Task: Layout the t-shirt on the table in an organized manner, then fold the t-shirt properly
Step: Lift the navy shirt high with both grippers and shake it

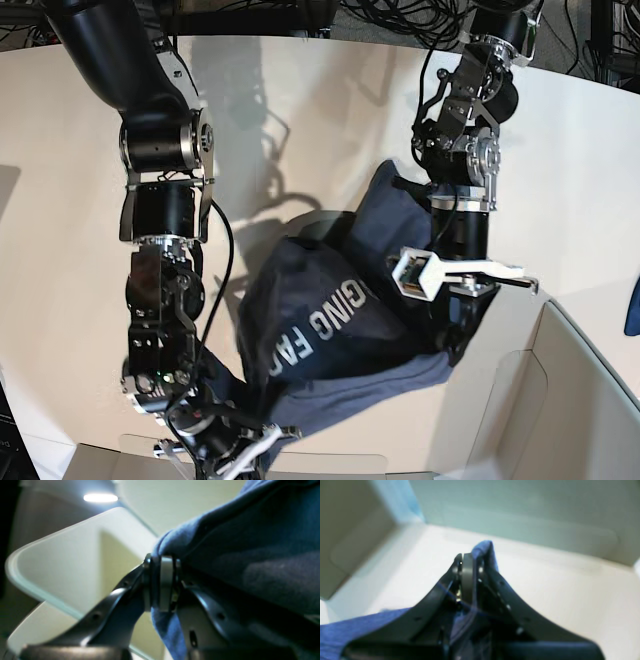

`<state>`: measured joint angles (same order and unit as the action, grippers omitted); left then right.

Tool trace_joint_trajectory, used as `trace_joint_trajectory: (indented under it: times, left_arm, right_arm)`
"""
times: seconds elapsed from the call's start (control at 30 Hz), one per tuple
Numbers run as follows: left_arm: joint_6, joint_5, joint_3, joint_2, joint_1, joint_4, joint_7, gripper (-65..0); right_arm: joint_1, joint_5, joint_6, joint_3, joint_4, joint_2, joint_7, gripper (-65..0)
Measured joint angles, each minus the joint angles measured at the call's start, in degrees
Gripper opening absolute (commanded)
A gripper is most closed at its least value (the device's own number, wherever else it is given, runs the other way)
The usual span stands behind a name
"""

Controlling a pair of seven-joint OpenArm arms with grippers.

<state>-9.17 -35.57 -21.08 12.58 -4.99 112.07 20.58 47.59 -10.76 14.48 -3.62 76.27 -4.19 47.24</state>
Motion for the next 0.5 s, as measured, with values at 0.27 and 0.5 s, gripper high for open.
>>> trace_joint_trajectory:
  times: [0.27,0.5]
  left_arm:
    - [-0.39,-0.28,7.56,0.17,-9.01,4.33,-0.92,-64.7]
    - [0.31,-0.24,10.93,4.46,-11.72,5.75,-1.36,-64.9]
  right_arm:
    - [11.26,-0.52,-1.49,-5.73,-9.75,-5.33,-6.80,-65.0]
    - [17.57,-3.06,-8.37,-15.47,-11.89,-3.54,-13.35,-65.0]
